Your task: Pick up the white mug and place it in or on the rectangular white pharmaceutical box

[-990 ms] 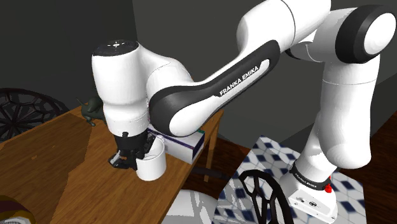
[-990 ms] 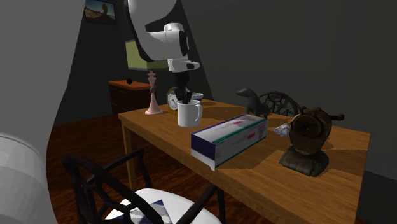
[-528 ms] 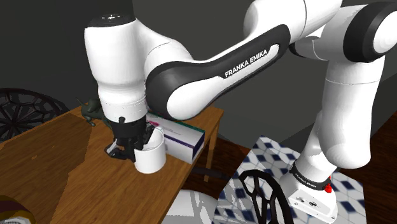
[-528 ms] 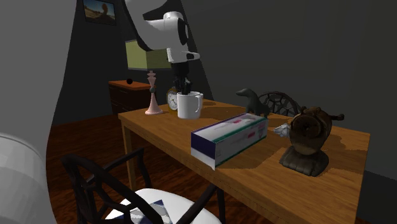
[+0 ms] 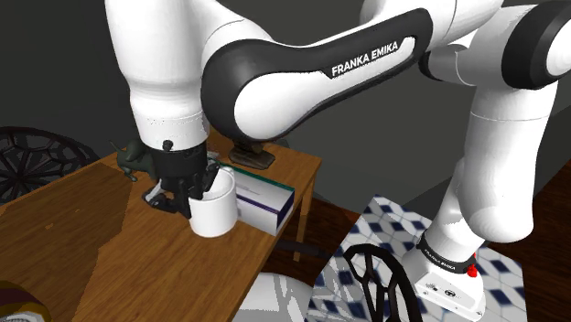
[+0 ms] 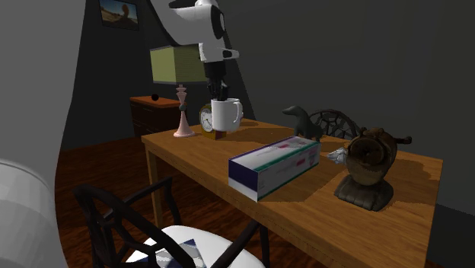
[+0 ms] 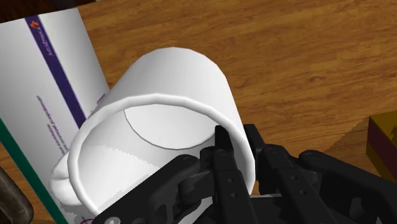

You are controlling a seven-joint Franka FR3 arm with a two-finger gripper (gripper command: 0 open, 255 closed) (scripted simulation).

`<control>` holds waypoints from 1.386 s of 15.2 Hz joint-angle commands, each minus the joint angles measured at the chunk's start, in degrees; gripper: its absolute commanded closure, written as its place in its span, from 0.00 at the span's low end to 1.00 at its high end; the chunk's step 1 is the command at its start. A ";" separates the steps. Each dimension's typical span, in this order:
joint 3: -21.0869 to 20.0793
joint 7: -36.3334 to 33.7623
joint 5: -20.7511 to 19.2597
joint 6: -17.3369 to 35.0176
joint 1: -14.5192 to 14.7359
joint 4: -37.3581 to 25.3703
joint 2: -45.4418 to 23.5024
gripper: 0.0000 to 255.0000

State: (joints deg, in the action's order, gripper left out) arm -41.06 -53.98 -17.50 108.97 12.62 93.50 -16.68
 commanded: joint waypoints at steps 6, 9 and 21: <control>-0.01 2.28 1.25 -3.66 -1.04 -2.99 1.27 1.00; 0.93 6.60 2.78 -3.14 -4.36 -1.79 2.92 1.00; 6.01 22.80 5.49 -3.76 -14.61 -4.04 3.58 1.00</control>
State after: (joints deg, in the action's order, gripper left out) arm -35.57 -32.35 -11.47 105.50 -1.59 90.94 -11.84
